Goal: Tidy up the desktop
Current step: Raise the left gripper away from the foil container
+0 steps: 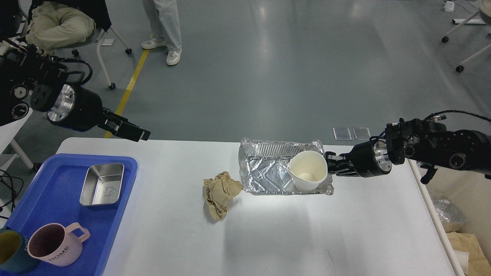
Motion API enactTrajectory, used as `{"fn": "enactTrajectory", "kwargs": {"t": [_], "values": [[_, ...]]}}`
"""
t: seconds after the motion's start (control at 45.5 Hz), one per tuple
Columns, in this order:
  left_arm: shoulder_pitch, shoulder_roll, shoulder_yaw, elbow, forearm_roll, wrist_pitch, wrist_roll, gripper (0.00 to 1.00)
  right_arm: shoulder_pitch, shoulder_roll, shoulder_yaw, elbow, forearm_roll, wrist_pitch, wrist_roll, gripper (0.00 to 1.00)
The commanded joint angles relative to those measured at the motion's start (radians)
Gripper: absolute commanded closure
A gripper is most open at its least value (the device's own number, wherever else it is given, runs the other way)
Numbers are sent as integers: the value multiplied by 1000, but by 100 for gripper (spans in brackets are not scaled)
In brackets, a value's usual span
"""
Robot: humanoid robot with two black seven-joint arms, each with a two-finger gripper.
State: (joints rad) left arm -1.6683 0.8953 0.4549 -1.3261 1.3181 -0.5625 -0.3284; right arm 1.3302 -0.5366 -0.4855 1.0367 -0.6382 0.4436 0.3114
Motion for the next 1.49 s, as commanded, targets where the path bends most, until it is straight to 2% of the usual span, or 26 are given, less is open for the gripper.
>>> {"fn": "enactTrajectory", "kwargs": {"t": [0.0, 0.176, 0.351, 0.615, 0.857, 1.011, 1.142, 1.274, 1.362, 1.472], "values": [[-27, 77, 1, -114, 29, -7, 0, 17, -5, 0, 1, 0, 0, 0, 0, 100], [-74, 195, 5, -238, 30, -25, 0, 17, -3, 6, 2, 0, 0, -2, 0, 100], [-152, 376, -4, -358, 32, -69, -1, 17, -5, 9, -1, 0, 0, -2, 0, 100], [-252, 548, -13, -420, 32, -122, -11, 16, -5, 9, -2, -1, 0, -2, 0, 100], [-271, 590, -53, -429, 21, -160, -20, 16, -5, 10, -2, -1, 0, -2, 0, 100], [-271, 585, -53, -427, 21, -162, -20, 16, -5, 9, -2, -1, 0, -3, 0, 100], [-249, 548, -52, -403, 20, -143, -3, 16, -6, 6, -2, 0, 0, -2, 0, 100], [-173, 436, -45, -312, 20, -79, 17, 16, -12, 6, -2, 0, 0, -2, 0, 100], [-101, 314, -55, -242, 18, -16, 18, 16, -12, 7, -2, 0, 0, -2, 0, 100], [-33, 176, -56, -144, 18, 19, 18, 16, -11, 6, -1, 0, 0, -2, 0, 100]]}}
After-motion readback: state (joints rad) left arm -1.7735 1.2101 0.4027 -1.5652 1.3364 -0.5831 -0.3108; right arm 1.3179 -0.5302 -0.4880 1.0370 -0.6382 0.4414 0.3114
